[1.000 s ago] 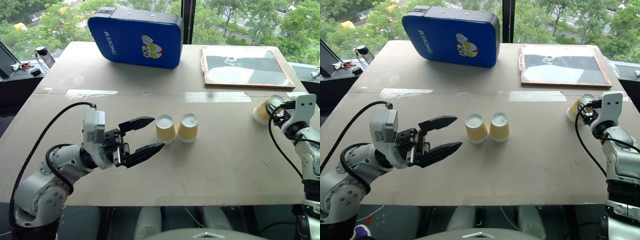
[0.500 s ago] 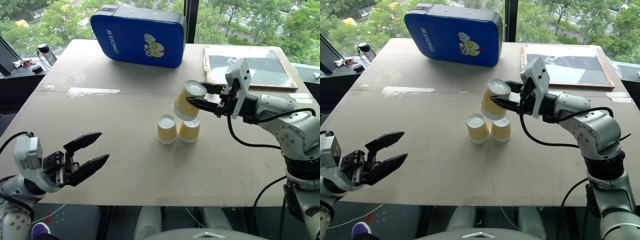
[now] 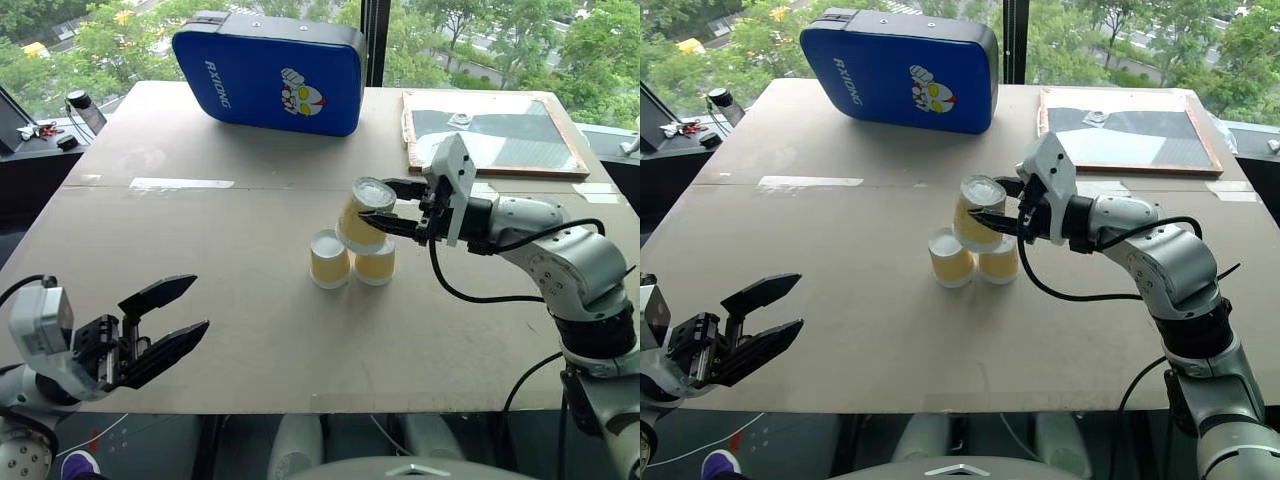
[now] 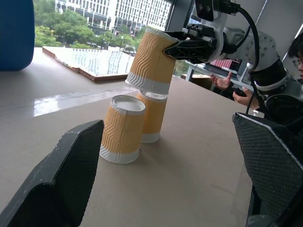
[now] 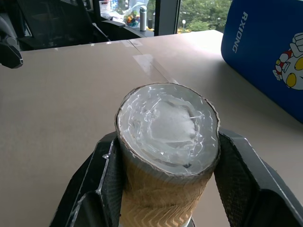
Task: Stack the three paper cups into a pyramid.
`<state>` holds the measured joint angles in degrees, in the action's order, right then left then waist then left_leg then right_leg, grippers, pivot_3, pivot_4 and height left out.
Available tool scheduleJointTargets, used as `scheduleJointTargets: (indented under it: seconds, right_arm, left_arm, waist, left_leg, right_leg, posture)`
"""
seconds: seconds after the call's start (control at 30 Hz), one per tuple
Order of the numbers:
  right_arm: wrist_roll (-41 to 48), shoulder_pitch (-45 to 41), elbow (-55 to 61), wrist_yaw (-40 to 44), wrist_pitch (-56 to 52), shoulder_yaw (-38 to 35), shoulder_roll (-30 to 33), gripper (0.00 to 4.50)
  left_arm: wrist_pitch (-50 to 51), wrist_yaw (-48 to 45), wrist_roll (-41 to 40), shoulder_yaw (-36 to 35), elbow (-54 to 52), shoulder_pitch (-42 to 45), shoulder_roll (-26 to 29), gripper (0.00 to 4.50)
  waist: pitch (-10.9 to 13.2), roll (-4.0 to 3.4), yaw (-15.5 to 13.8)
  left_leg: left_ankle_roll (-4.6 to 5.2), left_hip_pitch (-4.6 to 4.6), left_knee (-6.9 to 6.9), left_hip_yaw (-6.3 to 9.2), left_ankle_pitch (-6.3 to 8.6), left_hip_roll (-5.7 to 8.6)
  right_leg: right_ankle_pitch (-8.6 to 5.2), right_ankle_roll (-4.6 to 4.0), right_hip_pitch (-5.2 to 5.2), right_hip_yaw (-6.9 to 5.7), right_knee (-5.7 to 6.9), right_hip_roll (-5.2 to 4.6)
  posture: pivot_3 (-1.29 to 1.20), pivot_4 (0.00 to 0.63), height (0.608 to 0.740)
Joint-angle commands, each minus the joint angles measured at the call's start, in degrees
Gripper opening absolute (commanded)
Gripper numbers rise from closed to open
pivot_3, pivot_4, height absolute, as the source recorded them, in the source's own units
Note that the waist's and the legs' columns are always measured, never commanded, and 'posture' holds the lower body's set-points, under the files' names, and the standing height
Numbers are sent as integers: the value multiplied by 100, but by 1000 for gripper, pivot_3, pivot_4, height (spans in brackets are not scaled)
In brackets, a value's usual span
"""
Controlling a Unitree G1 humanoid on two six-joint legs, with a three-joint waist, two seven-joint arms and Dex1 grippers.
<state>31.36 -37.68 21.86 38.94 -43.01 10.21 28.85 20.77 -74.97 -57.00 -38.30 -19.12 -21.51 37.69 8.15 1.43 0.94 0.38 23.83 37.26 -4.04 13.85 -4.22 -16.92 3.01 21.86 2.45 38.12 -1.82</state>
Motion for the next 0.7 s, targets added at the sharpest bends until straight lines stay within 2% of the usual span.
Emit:
scheduleJointTargets:
  seconds: [0.03, 0.13, 0.2, 0.23, 0.27, 0.3, 0.33, 0.7]
  right_arm:
    - [-209, -96, 77, 135, 273, 75, -8, 1990]
    - [-320, -56, -17, 246, 357, 136, -1, 1990]
    - [-452, 0, -136, 323, 524, 172, 8, 2988]
    - [-488, 30, -169, 378, 590, 178, 20, 3148]
    - [-536, 50, -187, 404, 671, 174, 21, 3765]
    - [-593, 71, -188, 404, 756, 160, 16, 3970]
    - [-628, 87, -170, 407, 823, 130, 18, 4472]
    - [215, 388, 711, 820, 828, -844, 412, 4492]
  left_arm:
    - [-70, -91, -219, -242, -13, 11, -21, 4500]
    - [-46, -61, -260, -237, 7, 61, -25, 4500]
    - [-39, -36, -268, -219, 46, 107, -36, 4500]
    - [-39, -32, -262, -206, 61, 124, -40, 4500]
    - [-35, -26, -263, -193, 75, 147, -46, 4500]
    - [-32, -16, -265, -181, 80, 166, -55, 4500]
    - [-31, -2, -261, -165, 85, 193, -61, 4500]
    - [147, 227, -456, 42, -36, 492, -170, 4500]
  waist:
    - [0, 0, 0]
    - [0, 0, -5]
    - [0, 0, -6]
    - [0, 1, -6]
    - [0, 1, -5]
    - [0, 1, -4]
    - [0, 1, -4]
    - [1, 2, -11]
  left_leg:
    - [0, 0, 0, 0, 0, 0]
    - [0, 0, 0, 1, 0, 0]
    - [0, 0, 0, 1, 0, 0]
    - [0, 0, 0, 1, 0, 0]
    - [0, 0, 0, 1, 0, 1]
    - [0, 0, 0, 0, 0, 1]
    - [0, 0, 0, -1, 0, 1]
    - [0, -1, -2, 2, 0, 0]
  right_leg:
    - [0, 0, 0, 0, 0, 0]
    - [0, 0, 0, -1, 0, 0]
    - [0, 0, 0, -1, 0, 0]
    - [0, 0, 0, -1, 0, 0]
    - [0, 0, -1, -1, 0, 0]
    - [0, 0, -1, -1, -1, 0]
    - [0, 0, 0, 0, -1, 0]
    - [0, 0, -2, -2, -1, -1]
  posture:
    - [0, 150, 740]
    - [0, 150, 740]
    - [0, 150, 740]
    - [0, 150, 740]
    - [0, 150, 740]
    - [0, 150, 740]
    - [0, 150, 740]
    - [0, 150, 740]
